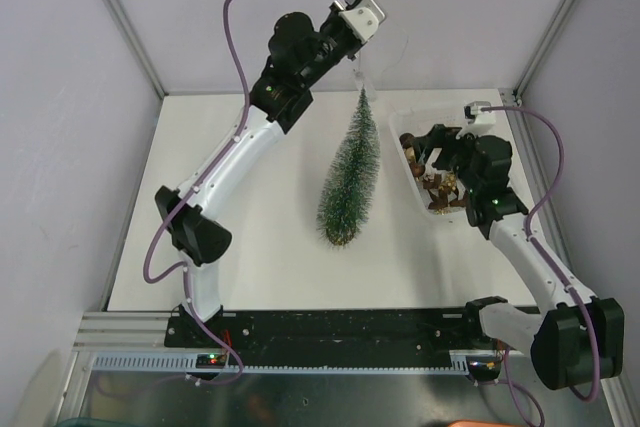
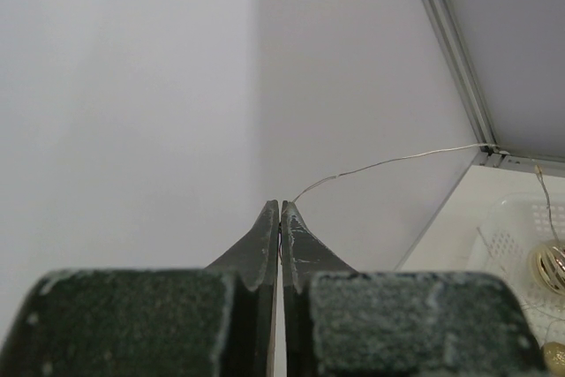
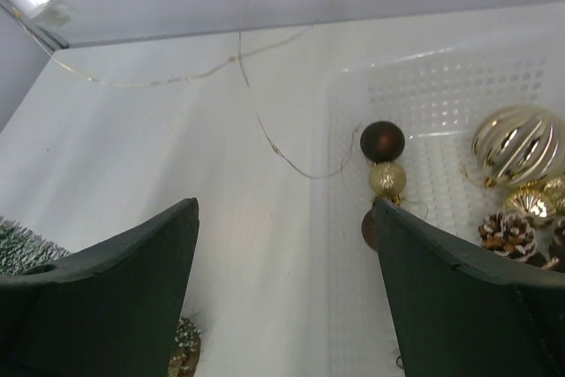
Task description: Decorate the small christmas tree
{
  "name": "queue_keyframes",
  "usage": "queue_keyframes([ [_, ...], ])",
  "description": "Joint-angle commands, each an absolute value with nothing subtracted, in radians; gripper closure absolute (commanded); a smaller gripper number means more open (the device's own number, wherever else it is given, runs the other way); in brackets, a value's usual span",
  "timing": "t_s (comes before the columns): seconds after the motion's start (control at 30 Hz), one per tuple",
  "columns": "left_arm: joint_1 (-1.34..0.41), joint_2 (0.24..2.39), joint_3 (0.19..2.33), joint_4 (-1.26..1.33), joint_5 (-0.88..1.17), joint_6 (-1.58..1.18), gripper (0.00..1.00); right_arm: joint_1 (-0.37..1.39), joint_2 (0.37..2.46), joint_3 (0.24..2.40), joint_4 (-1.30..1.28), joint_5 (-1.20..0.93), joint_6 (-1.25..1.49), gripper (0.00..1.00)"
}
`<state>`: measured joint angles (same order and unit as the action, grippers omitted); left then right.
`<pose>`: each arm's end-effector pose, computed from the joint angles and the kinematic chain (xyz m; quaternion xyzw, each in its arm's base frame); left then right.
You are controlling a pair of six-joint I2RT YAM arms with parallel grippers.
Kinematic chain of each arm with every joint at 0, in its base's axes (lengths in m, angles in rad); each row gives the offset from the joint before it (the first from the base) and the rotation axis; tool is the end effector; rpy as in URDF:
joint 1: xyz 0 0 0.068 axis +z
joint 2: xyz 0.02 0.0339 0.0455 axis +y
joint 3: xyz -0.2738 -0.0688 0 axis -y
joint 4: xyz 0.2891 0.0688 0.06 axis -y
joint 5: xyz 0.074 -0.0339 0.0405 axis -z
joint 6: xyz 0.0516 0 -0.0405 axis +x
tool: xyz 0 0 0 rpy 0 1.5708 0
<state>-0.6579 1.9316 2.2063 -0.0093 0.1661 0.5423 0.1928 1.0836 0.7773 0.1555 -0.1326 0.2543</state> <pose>0.3898 -0.3120 0.5386 0.3962 0.4623 -0.0960 0.7875 0.3022 0.0660 0.3067 -0.0199 0.7577 0.1932 0.6231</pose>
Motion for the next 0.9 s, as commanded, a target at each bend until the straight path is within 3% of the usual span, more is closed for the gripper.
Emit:
queue_keyframes([
  [0.0, -0.651, 1.859, 2.207, 0.029, 0.151, 0.561, 0.98, 0.2, 1.118, 0.815, 0.266, -0.141, 0.196, 0.17],
  [0.17, -0.651, 1.856, 2.207, 0.028, 0.148, 0.561, 0.98, 0.214, 1.201, 0.856, 0.264, -0.155, 0.166, 0.2],
  [0.33, -0.65, 1.853, 2.207, 0.028, 0.14, 0.558, 0.97, 0.227, 1.3, 0.908, 0.288, -0.171, 0.159, 0.31],
  [0.47, -0.648, 1.845, 2.204, 0.028, 0.129, 0.554, 0.97, 0.238, 1.347, 0.944, 0.293, -0.146, 0.155, 0.54],
  [0.57, -0.636, 1.826, 2.187, 0.028, 0.11, 0.538, 0.97, 0.234, 1.341, 0.959, 0.285, -0.086, 0.157, 0.88],
  [0.6, -0.63, 1.818, 2.181, 0.028, 0.097, 0.532, 0.97, 0.227, 1.335, 0.964, 0.279, -0.068, 0.16, 0.94],
  [0.77, -0.561, 1.79, 2.199, -0.04, -0.008, 0.435, 0.99, 0.164, 1.328, 1.02, 0.208, 0.027, 0.207, 1.0],
  [0.87, -0.507, 1.754, 2.159, -0.078, -0.048, 0.398, 0.99, 0.111, 1.32, 1.038, 0.201, -0.022, 0.264, 1.0],
])
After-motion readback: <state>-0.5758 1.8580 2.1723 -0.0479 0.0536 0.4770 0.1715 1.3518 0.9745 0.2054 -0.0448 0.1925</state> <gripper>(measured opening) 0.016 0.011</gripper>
